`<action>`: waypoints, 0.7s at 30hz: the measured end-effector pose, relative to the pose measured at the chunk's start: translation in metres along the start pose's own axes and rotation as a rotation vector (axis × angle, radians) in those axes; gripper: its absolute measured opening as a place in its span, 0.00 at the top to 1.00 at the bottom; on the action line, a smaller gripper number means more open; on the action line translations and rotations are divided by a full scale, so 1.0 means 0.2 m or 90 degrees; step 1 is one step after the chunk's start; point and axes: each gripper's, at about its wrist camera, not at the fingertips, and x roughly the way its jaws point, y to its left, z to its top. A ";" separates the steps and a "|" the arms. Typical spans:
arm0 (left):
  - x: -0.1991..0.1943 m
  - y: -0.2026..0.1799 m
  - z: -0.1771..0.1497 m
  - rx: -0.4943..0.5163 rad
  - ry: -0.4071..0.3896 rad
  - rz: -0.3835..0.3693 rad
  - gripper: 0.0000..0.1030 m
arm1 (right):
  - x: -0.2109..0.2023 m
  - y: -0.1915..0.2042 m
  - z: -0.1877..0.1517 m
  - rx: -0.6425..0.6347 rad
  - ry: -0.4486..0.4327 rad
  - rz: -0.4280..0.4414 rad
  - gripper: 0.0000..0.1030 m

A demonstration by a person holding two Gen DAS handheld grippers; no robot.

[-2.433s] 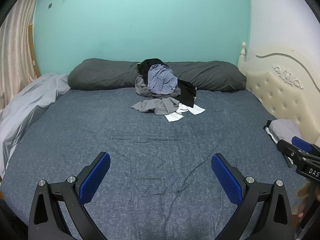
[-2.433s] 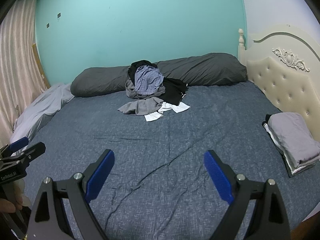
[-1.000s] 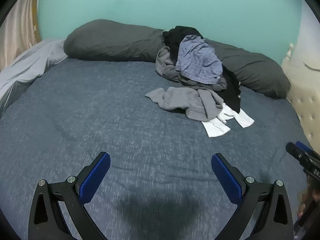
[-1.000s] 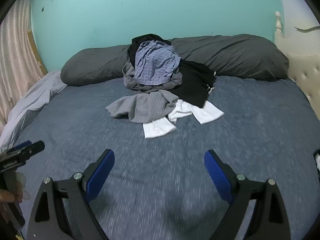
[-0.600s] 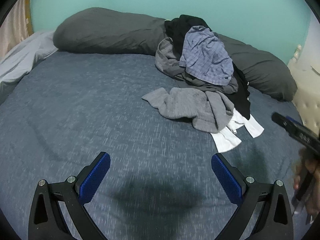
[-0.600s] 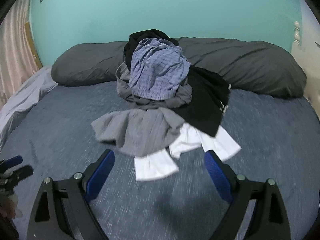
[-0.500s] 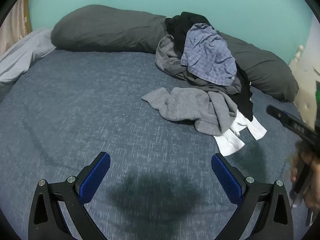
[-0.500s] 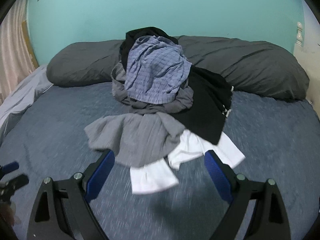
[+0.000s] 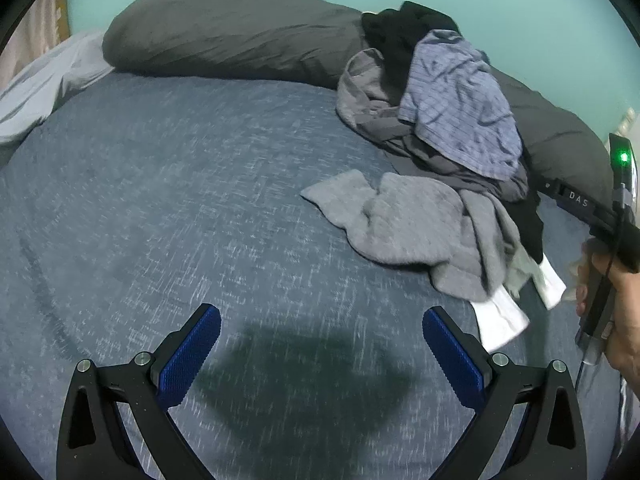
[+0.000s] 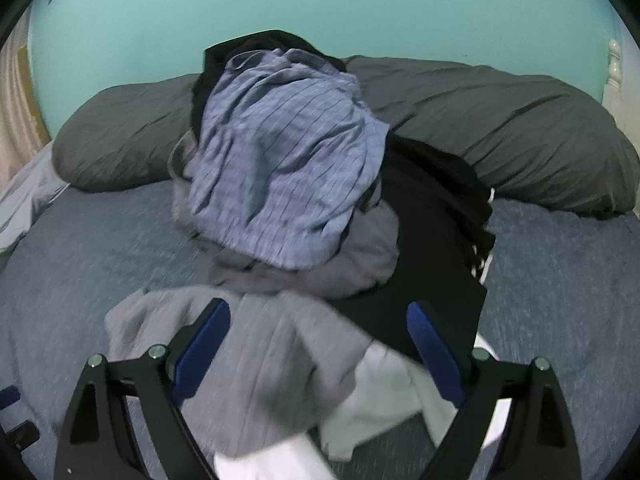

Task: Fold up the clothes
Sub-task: 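Move the right tool toward the blue plaid shorts atop the pile, then grasp the blue plaid shorts with the right gripper and lift them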

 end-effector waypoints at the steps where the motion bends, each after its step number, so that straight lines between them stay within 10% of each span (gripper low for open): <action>1: 0.01 0.01 0.01 -0.003 0.000 0.000 0.00 | 0.02 0.00 0.02 -0.001 0.000 -0.003 0.15; 16: 0.10 0.10 0.05 -0.027 -0.006 0.005 0.00 | 0.34 0.07 0.11 -0.031 0.031 -0.048 0.45; 21: 0.08 0.15 0.01 -0.026 -0.009 0.009 0.00 | 0.38 0.06 0.12 -0.013 0.044 -0.044 0.87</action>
